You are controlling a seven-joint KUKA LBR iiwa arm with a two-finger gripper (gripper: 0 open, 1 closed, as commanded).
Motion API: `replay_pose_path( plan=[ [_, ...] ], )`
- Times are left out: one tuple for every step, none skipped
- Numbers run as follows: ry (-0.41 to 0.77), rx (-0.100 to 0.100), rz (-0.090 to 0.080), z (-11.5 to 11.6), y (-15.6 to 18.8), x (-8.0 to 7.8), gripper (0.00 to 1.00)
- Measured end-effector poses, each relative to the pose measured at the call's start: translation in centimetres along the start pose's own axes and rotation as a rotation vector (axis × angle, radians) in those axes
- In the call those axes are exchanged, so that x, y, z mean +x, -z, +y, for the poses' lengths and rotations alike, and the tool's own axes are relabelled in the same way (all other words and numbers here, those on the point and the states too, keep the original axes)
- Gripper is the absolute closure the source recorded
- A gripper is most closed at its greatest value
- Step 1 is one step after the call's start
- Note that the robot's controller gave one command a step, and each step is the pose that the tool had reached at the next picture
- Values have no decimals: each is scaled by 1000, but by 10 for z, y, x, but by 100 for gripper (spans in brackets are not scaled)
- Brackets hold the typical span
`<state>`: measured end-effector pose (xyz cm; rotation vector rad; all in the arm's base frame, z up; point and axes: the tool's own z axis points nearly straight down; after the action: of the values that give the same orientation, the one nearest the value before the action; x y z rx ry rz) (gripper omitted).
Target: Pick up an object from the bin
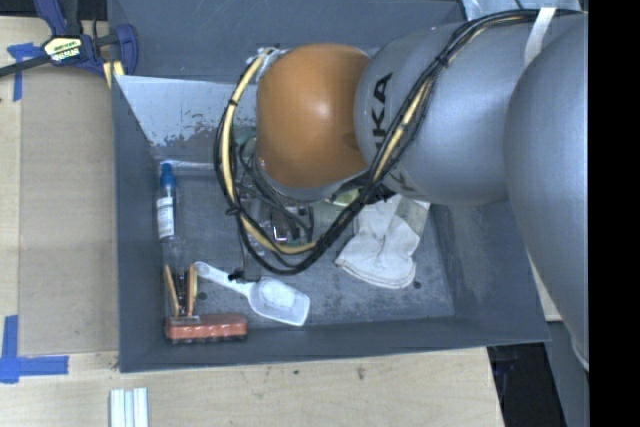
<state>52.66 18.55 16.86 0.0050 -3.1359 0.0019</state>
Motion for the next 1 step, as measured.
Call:
replay_pose_path(
  plan=[
    [-3, -2, -8, -1, 5, -2, 0]
  ],
)
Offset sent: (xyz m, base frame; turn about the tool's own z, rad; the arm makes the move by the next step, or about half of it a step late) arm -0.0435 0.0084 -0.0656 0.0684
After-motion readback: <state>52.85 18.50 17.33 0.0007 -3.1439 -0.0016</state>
